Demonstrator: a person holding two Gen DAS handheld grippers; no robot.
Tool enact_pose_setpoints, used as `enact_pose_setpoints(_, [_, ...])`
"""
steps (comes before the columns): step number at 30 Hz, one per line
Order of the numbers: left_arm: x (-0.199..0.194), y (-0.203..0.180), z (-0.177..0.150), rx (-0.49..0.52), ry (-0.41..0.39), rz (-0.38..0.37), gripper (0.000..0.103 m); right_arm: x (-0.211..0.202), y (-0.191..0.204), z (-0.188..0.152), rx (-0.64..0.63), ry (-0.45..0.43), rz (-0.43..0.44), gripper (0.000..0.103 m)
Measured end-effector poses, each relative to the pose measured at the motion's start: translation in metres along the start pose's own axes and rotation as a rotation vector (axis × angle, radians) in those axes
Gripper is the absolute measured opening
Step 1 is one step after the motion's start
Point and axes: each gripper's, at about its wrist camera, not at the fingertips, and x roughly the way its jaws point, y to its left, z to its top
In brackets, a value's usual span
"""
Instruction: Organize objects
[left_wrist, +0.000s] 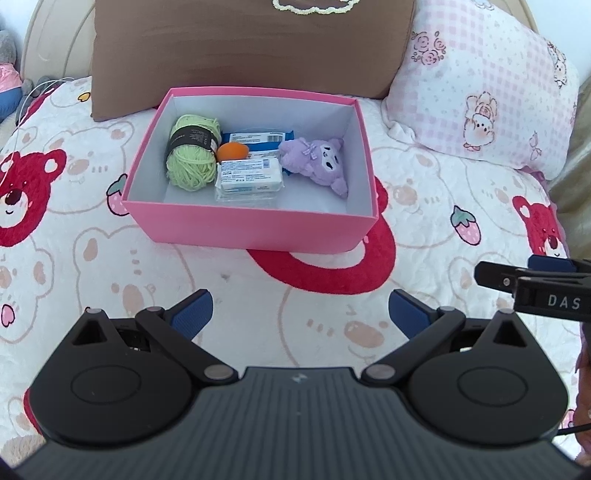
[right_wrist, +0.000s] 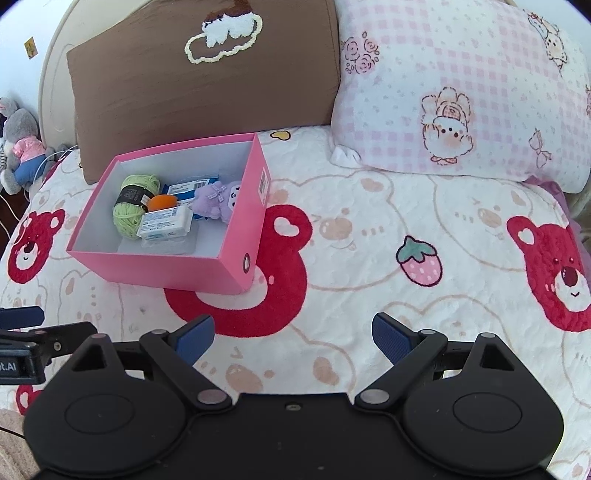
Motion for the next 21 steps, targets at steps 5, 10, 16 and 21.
enact_pose_setpoints(5, [0.0008,-0.0016,-0.0003,0.008,0.005,0.024,0.103,0.0006,0.0009,-0.001,-0.024,0.006,-0.012,0.094])
enact_pose_setpoints(10, [0.0005,-0.0004,0.0002,0.006,0.009,0.016,0.103,0.0003,0.0015,-0.0008,-0.032,0.007,-0.034,0.094])
enact_pose_setpoints(16, [0.0017,0.0008,-0.0008,0.003,0.016,0.018,0.103,0.0007,0.0009,-0.0007,-0.031,0.01,-0.044,0.094])
enact_pose_setpoints(21, [0.0033,0.0049,-0.0022,-0.006,0.024,0.025,0.103,0.0021,0.0025,-0.0008,-0.053,0.012,-0.069,0.094])
